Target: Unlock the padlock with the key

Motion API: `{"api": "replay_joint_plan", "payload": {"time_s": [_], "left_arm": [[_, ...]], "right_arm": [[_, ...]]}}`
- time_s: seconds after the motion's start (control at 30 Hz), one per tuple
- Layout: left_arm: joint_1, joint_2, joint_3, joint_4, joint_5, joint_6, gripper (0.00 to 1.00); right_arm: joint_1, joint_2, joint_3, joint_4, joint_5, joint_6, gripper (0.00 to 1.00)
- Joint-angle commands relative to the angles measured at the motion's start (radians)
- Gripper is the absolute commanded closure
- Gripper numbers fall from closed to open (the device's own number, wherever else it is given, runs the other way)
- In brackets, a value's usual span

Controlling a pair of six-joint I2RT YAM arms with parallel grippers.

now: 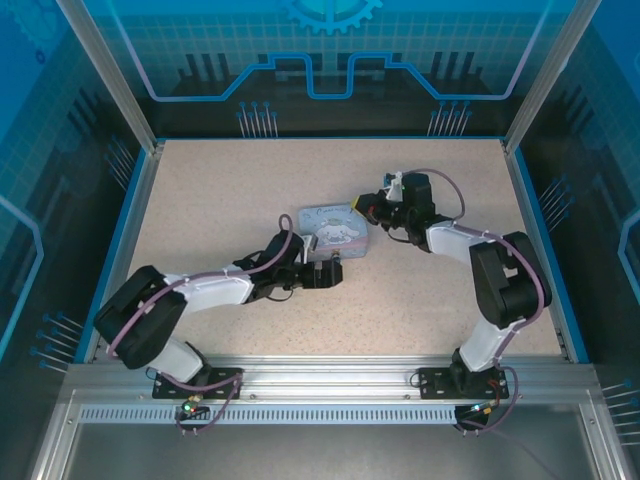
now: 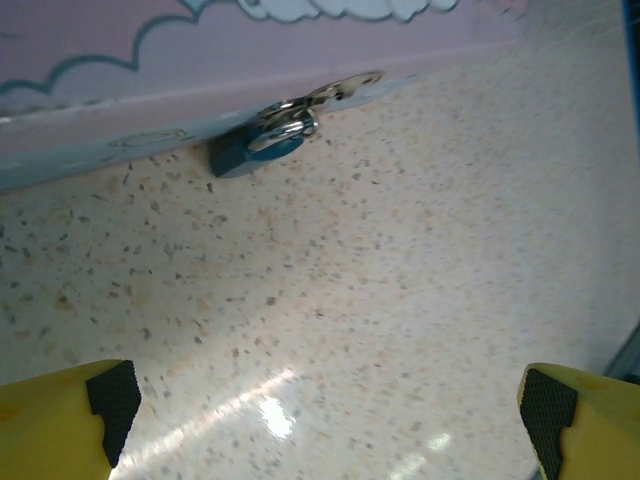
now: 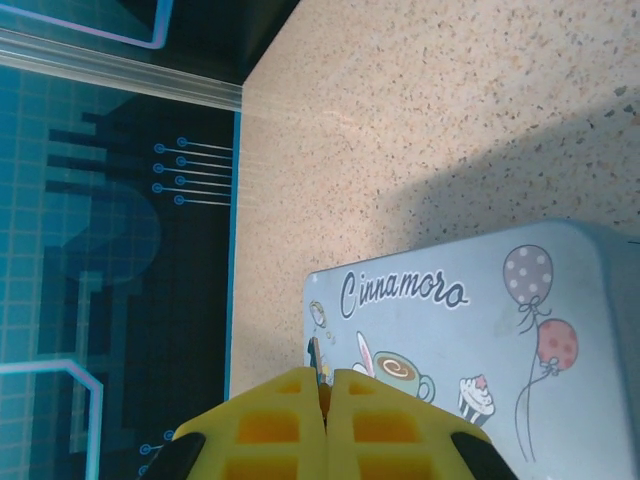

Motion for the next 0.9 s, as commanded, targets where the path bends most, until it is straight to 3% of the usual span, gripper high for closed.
{"api": "replay_joint_plan", "payload": {"time_s": [0.0, 0.63, 0.87], "left_arm": [[-0.017, 0.054, 0.046, 0.117, -0.063, 0.098, 0.01], [-0.075, 0.290, 0.048, 0.448, -0.318, 0.199, 0.04], [-0.078, 0.339, 0.051, 0.522, -0.308, 0.203, 0.04]], "right_arm": [[0.011, 0.037, 0.052, -0.035, 0.005, 0.012, 1.00], [0.031, 0.140, 0.108, -0.113, 0.017, 0.023, 1.00], [0.036, 0.172, 0.110, -0.104, 0.016, 0.030, 1.00]]}}
